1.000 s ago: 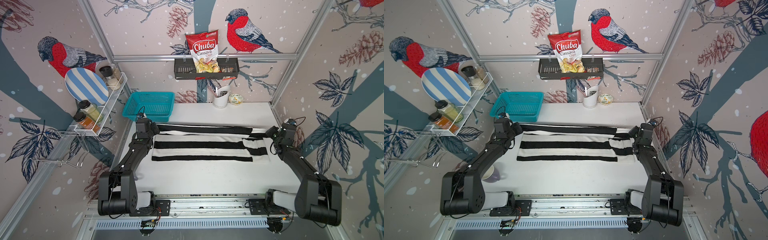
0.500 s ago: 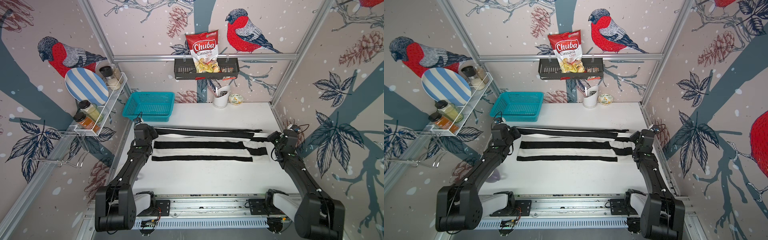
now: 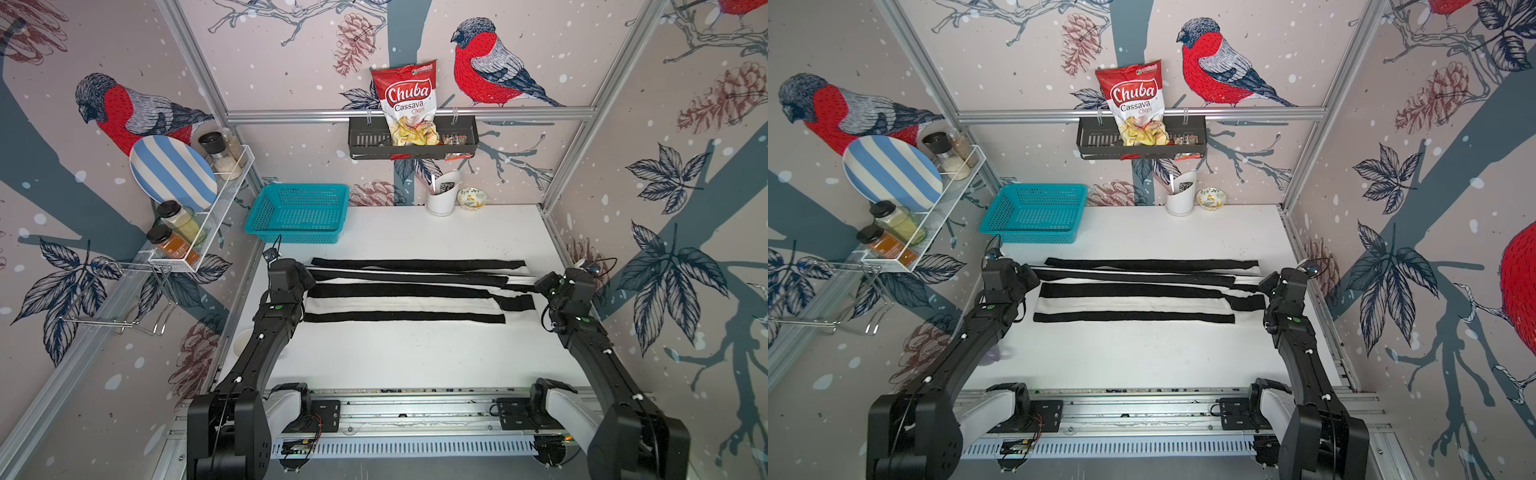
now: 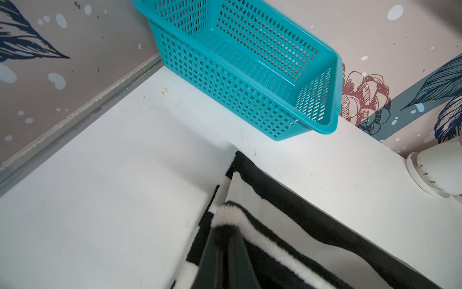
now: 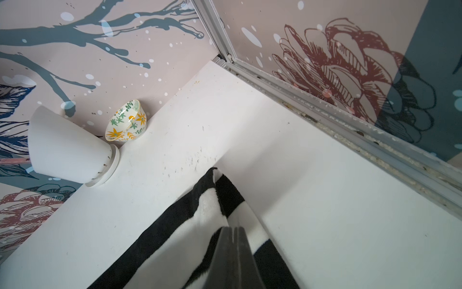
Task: Roll up the pillowcase
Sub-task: Fold the pillowcase at the center of the board.
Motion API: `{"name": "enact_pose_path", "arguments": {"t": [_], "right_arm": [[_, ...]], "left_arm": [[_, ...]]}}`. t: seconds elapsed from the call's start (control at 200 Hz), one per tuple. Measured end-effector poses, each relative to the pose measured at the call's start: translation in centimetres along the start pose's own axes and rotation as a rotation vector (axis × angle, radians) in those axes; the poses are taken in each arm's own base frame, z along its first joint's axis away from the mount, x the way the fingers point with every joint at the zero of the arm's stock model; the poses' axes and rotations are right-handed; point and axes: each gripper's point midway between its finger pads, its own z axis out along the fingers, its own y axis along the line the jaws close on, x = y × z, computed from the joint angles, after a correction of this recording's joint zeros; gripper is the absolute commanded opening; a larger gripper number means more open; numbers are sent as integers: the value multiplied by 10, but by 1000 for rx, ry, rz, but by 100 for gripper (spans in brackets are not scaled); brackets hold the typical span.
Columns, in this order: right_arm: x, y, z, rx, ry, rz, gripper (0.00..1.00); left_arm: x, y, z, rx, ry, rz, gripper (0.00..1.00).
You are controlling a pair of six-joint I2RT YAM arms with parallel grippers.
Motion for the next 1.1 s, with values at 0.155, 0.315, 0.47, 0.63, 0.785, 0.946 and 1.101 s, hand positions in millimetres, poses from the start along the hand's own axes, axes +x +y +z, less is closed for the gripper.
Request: {"name": "enact_pose_path", "arguments": {"t": [0.155,0.315,0.47,0.63,0.785,0.946,1.101], "right_arm": [[18,-13,2,34,34,18,0],[31,-23,3,60,55,24,1],[45,-35,3,92,76,45,1],[54,-43,2,113,85,69,9],[45,-44,-7,120,39,92,71],[28,-35,-26,90,-37,92,77],[26,-16,-33,22,-56,61,77]], "left_arm": [[31,15,-1,-16,38,-40,0],[44,23,-4,-11,24,-71,0],[53,27,-5,-5,14,-96,0],[56,29,-5,1,5,-122,7],[49,25,-14,38,-43,-137,51],[28,13,-32,98,-113,-159,60],[6,4,-46,132,-165,-166,68]]}}
